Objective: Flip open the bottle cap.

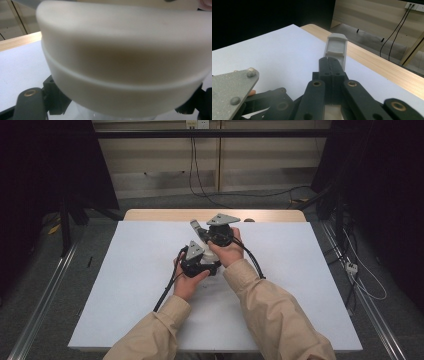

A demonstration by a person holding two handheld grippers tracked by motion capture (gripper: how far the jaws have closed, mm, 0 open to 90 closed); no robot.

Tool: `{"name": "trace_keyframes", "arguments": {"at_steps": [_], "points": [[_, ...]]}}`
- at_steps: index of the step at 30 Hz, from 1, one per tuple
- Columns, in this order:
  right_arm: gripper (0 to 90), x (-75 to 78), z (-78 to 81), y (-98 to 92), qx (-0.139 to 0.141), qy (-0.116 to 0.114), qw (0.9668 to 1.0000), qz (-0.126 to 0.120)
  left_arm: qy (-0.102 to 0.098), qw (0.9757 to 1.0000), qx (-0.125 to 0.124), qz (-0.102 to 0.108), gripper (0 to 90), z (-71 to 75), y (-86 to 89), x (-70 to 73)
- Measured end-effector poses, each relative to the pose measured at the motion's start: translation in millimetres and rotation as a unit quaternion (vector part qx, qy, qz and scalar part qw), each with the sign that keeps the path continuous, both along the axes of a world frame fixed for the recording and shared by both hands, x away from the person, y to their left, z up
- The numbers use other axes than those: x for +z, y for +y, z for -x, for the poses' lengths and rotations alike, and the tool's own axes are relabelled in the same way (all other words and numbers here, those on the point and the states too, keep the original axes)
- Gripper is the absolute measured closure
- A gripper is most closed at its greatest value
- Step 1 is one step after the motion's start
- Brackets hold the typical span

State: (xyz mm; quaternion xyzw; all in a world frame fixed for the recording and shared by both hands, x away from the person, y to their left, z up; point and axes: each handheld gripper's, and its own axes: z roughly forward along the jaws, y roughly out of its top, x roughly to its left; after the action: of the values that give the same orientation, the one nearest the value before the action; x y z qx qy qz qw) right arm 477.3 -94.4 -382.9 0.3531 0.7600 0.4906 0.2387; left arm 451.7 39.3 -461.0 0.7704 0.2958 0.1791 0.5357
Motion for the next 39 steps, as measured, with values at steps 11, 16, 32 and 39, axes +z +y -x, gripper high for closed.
{"name": "trace_keyframes", "arguments": {"at_steps": [11,16,32,39], "points": [[90.0,0.4,-0.4,0.5,-0.001,0.003,1.0000,0.006,-0.001,1.0000,-0.001,-0.002,18.6,0.1,-0.2,0.0],[90.0,0.4,-0.2,0.7,-0.002,0.004,1.0000,0.005,-0.001,1.0000,0.000,-0.002,18.6,0.4,-0.3,0.0],[90.0,1.7,-1.2,1.7,-0.002,0.012,0.9999,0.009,0.001,1.0000,0.002,0.002,18.5,0.1,0.2,-0.1],[90.0,1.8,-0.6,-0.5,0.000,0.012,0.9999,0.004,-0.003,1.0000,-0.001,-0.003,18.3,0.7,-0.6,0.2]]}}
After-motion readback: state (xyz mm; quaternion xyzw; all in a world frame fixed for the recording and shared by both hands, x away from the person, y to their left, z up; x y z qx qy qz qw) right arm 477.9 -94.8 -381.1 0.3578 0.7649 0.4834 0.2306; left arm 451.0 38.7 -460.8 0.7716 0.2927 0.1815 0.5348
